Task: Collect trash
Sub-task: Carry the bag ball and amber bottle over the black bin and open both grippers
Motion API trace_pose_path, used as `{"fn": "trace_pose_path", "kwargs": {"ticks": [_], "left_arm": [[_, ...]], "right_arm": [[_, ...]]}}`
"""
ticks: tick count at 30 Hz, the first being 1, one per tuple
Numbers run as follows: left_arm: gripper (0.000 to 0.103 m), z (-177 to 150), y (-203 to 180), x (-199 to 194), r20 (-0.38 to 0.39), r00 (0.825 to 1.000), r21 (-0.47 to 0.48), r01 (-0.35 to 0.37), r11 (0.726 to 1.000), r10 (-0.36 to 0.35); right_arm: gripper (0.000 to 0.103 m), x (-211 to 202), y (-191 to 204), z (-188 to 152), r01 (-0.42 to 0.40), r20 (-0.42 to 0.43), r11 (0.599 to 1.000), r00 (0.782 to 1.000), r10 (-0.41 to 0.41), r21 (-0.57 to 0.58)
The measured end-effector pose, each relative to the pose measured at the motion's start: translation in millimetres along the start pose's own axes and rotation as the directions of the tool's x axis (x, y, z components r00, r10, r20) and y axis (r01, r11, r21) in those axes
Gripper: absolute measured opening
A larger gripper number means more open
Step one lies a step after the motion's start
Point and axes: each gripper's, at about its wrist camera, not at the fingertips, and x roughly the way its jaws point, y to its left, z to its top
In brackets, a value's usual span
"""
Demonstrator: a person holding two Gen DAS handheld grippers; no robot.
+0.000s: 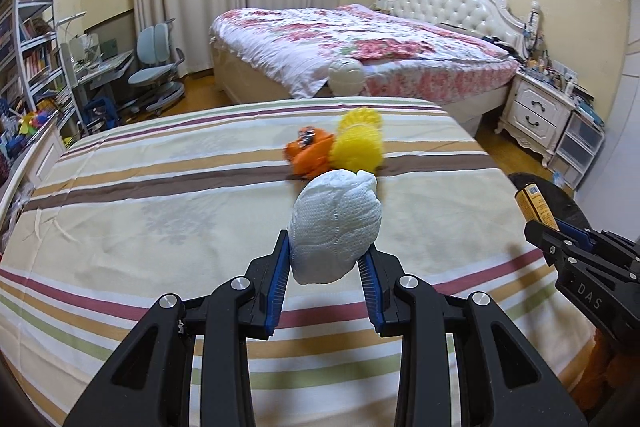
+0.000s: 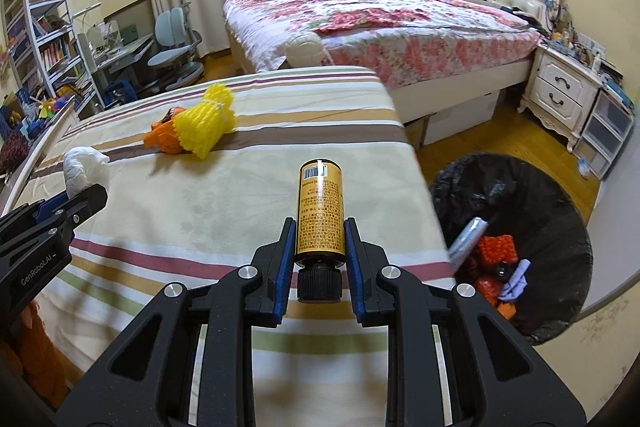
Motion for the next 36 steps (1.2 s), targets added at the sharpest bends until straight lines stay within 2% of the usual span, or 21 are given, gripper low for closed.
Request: {"fn": "trace_pose_path", "kwargs": {"ticks": [12, 21, 36], "left_arm": [[0.034, 11.7, -81.6, 10.6, 0.013, 0.995, 0.117, 0.099, 0.988, -0.101], [0.034, 23.4, -141.7, 28.4, 0.0, 0.986, 0.164, 0.165, 0.972, -0.168], [0.034, 34.7, -225.7, 65.8, -0.027, 0.977, 0.254, 0.212, 0.944, -0.212]], "right_arm": [[0.023, -14.2, -75.8, -2.5, 0.105, 0.034, 0.989, 0.993, -0.109, 0.107], [0.023, -9.5, -127.0, -0.5, 0.21, 0.035, 0.965, 0.975, -0.218, 0.159], [0.023, 13.6, -180.6, -0.9, 0.278, -0.003, 0.936, 0.959, -0.284, 0.216]]}}
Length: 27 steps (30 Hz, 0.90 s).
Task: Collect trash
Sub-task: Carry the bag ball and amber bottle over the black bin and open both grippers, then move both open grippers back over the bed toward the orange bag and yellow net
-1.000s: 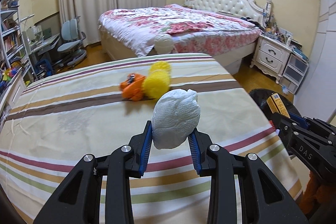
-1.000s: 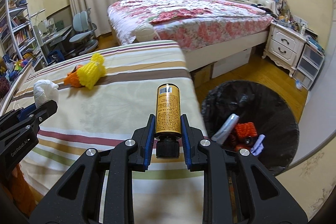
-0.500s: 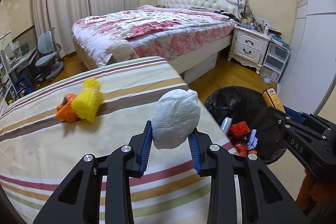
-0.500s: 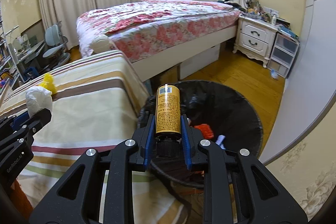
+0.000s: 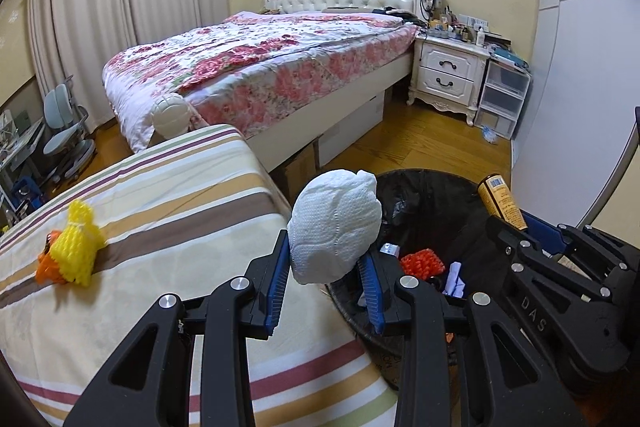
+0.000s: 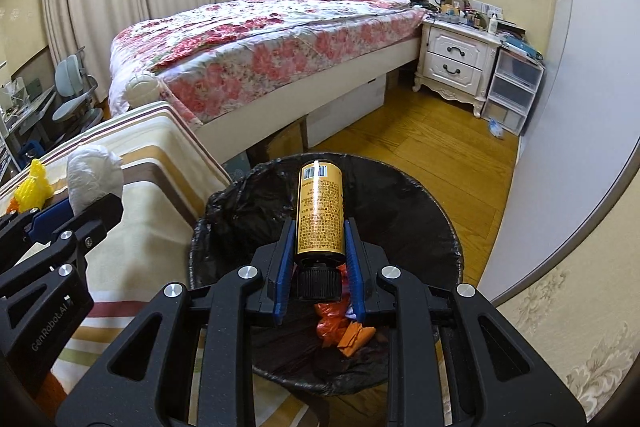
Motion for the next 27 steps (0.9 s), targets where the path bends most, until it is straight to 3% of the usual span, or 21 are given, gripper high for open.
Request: {"fn": "trace_pose_path", "kwargs": {"ticks": [10, 12, 14, 16, 18, 27], "left_arm": [[0.036, 9.2, -18.2, 26.4, -0.022, 1.0, 0.048, -0.016, 0.999, 0.017], [0.041, 8.6, -19.7, 29.6, -0.026, 0.999, 0.049, -0.018, 0.999, 0.02], [0.046, 8.2, -20.9, 33.3, -0.039, 0.999, 0.05, -0.014, 0.999, 0.016], [0.064, 9.0, -20.1, 35.2, -0.038, 0.999, 0.051, -0.021, 0.998, 0.023], [0.07, 9.1, -18.6, 34.3, -0.036, 0.999, 0.043, -0.02, 0.999, 0.021], [0.077, 6.1, 8.8, 25.3, -0.04, 0.997, -0.018, -0.07, 0.997, 0.07]], "right_arm": [[0.024, 21.8, -21.4, 3.2, 0.007, -0.032, 0.999, 0.999, -0.005, 0.052], [0.026, 24.2, -24.6, 2.6, 0.012, -0.033, 0.998, 0.999, -0.01, 0.056], [0.034, 26.2, -26.7, 1.4, 0.023, -0.032, 0.998, 0.999, -0.021, 0.06], [0.04, 26.9, -27.4, 1.0, 0.033, -0.031, 0.997, 0.999, -0.031, 0.063], [0.041, 27.2, -29.3, -0.1, 0.038, -0.032, 0.997, 0.999, -0.036, 0.066], [0.06, 22.7, -24.9, -5.3, 0.058, -0.033, 0.997, 0.998, -0.056, 0.056]]}}
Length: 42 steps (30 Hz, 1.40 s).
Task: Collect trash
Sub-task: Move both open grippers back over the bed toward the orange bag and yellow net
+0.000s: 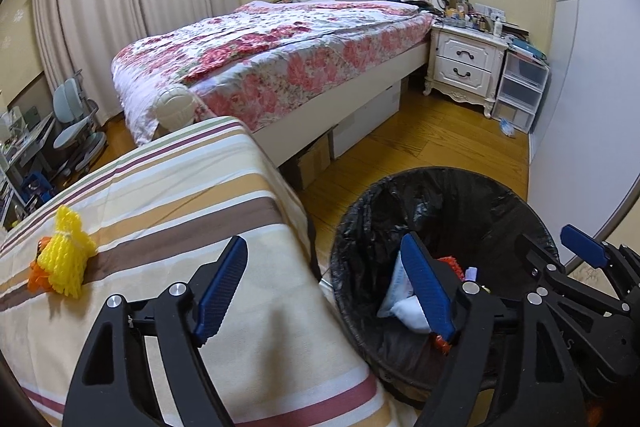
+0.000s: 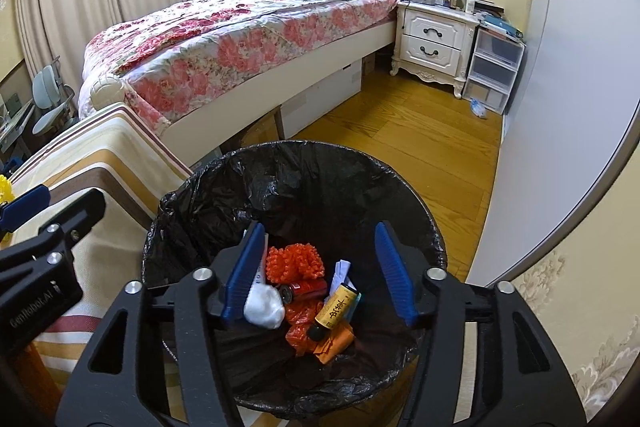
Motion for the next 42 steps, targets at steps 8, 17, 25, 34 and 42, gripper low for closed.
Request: {"fn": "trace_pose_path", "kwargs": {"ticks": [8, 17, 25, 34, 42], "left_arm": [[0.077, -21.0, 48.2, -21.8, -0.007, 0.997, -0.049, -0.074, 0.996, 0.074], [0.077, -54.2, 130.0, -51.9, -0.031, 0.981, -0.148, -0.193, 0.97, 0.19], [0.077, -83.6, 197.5, -68.3, -0.083, 0.952, -0.221, -0.306, 0.926, 0.295], [0.077, -104.0, 256.6, -79.0, -0.148, 0.92, -0.281, -0.39, 0.877, 0.362], [0.077, -116.1, 293.9, -80.5, -0.187, 0.916, -0.34, -0.399, 0.851, 0.354]], "right_arm": [[0.063, -10.1, 37.9, -7.4, -0.061, -0.013, 0.997, 0.998, 0.061, -0.048], [0.065, -32.1, 111.6, -11.8, -0.151, -0.02, 0.973, 0.988, 0.15, -0.177], [0.071, -49.6, 185.1, -25.8, -0.289, -0.076, 0.919, 0.957, 0.279, -0.268], [0.075, -54.8, 271.1, -42.3, -0.375, -0.164, 0.839, 0.927, 0.337, -0.394], [0.075, -48.2, 317.0, -41.0, -0.4, -0.202, 0.819, 0.916, 0.347, -0.411]]}}
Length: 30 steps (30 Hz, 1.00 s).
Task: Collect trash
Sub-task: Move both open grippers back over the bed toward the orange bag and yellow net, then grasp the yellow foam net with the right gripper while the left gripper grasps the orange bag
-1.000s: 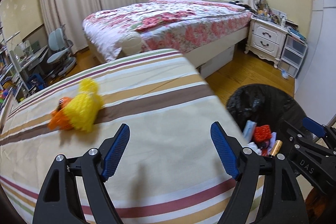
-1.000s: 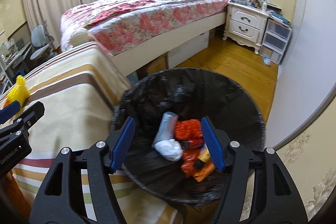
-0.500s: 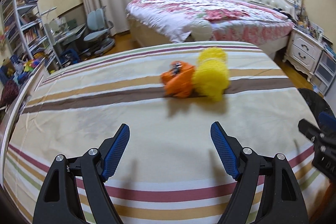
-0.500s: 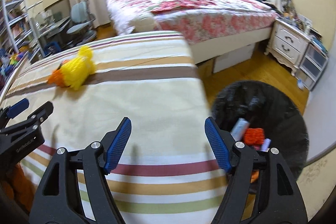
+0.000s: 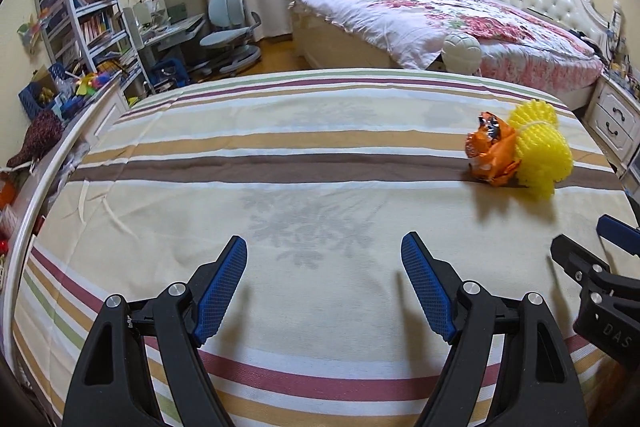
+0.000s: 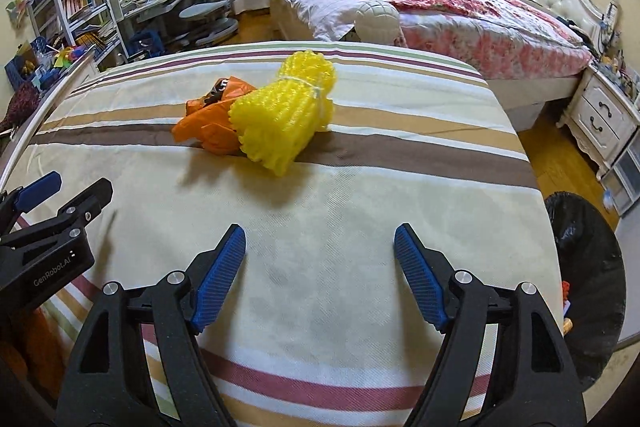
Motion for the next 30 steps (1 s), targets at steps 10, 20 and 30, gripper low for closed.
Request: {"fn": "trace_pose_path", "kwargs": {"ticks": [10, 20, 30], "left_arm": [[0.077, -1.6, 6.3, 2.7, -0.007, 1.0, -0.012, 0.029, 1.0, -0.029], [0.077, 0.6, 6.3, 6.6, -0.019, 0.999, -0.016, 0.042, 0.999, -0.043], [0.077, 7.0, -17.9, 5.7, -0.001, 0.998, 0.039, 0.07, 0.997, -0.07]], "right_arm": [[0.075, 26.3, 18.0, 31.0, 0.028, -0.005, 0.999, 1.0, -0.028, 0.019], [0.035, 30.6, 8.5, 37.9, 0.01, 0.001, 0.999, 1.0, -0.01, 0.052], [0.029, 21.8, -19.8, 30.1, 0.031, 0.007, 0.997, 0.999, -0.031, 0.066]]}}
